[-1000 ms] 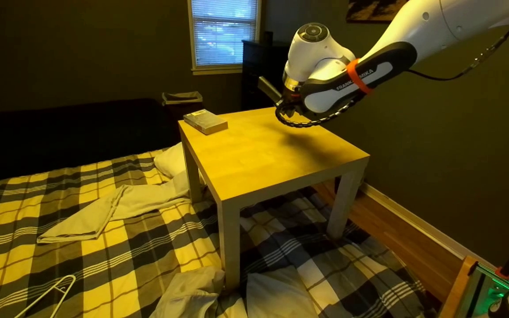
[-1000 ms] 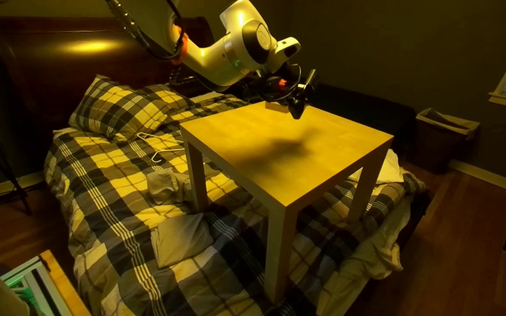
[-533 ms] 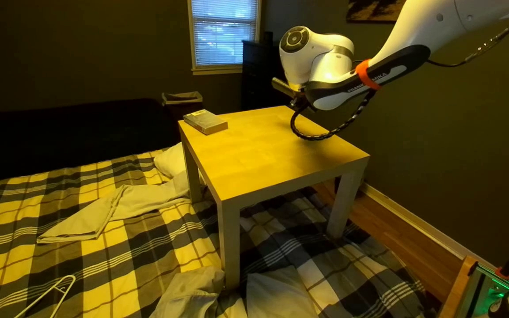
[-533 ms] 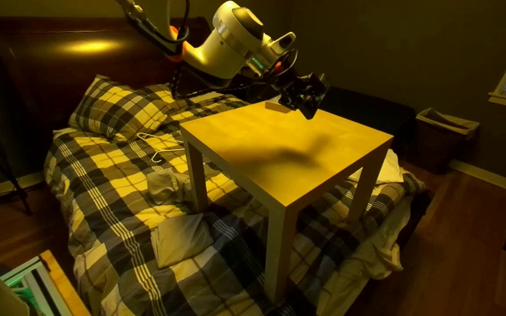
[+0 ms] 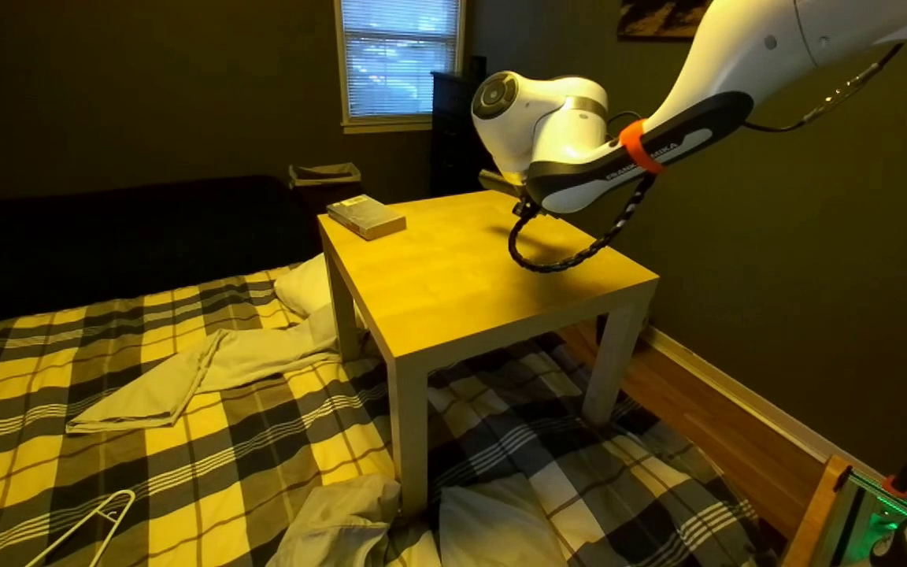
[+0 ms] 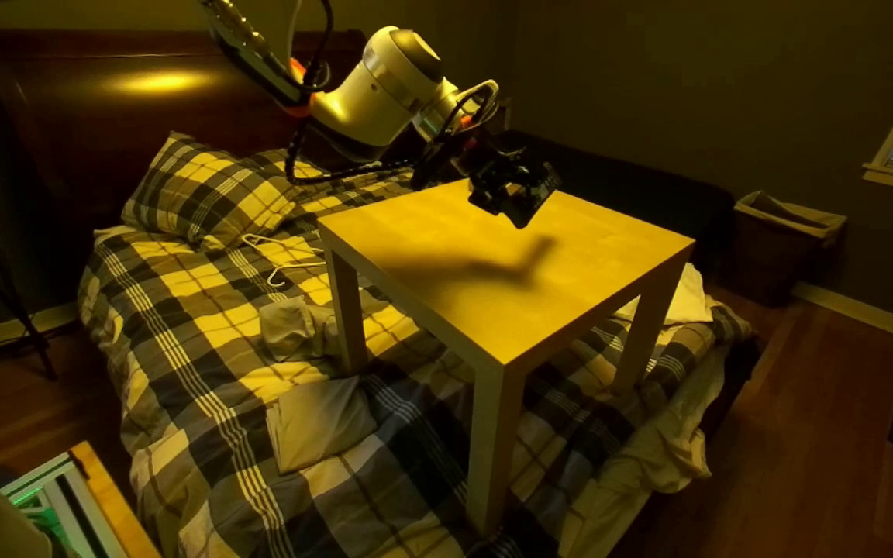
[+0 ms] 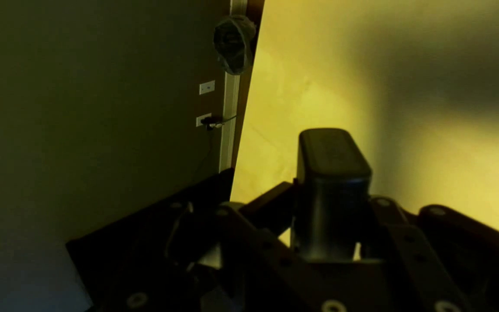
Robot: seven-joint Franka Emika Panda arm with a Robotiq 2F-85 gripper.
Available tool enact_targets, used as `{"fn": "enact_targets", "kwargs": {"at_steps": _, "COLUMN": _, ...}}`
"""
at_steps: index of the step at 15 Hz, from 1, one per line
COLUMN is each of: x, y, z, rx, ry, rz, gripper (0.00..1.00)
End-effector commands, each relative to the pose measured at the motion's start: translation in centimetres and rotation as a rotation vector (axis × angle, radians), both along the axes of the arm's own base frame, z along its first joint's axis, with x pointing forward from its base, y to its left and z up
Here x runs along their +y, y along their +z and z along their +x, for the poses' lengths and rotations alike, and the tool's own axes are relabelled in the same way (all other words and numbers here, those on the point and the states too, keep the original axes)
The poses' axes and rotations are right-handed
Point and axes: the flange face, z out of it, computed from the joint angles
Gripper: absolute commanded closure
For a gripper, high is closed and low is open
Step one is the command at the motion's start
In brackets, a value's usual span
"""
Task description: Flip the remote control over
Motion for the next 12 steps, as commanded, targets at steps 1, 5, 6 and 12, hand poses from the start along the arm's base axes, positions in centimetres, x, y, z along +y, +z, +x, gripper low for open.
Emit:
{"fn": "enact_targets", "kwargs": {"at_steps": 1, "x": -0.6, "y": -1.5, "z": 0.7, "rx": 0.018, "ry": 0.001, "rz": -0.03, "gripper": 0.92}}
{"fn": "enact_targets", "kwargs": {"at_steps": 5, "x": -1.5, "y": -3.2, "z": 1.0, "rx": 0.038, "ry": -0.019, "rz": -0.035, "gripper": 0.91}}
{"fn": "enact_targets", "kwargs": {"at_steps": 6, "x": -1.7, "y": -3.4, "z": 1.1, "rx": 0.036, "ry": -0.024, "rz": -0.041, "gripper": 0.8}}
{"fn": "enact_targets", "kwargs": {"at_steps": 12, "x": -2.5, "y": -4.0, "z": 1.7, "rx": -0.004, "ry": -0.067, "rz": -0.125, "gripper": 0.83}}
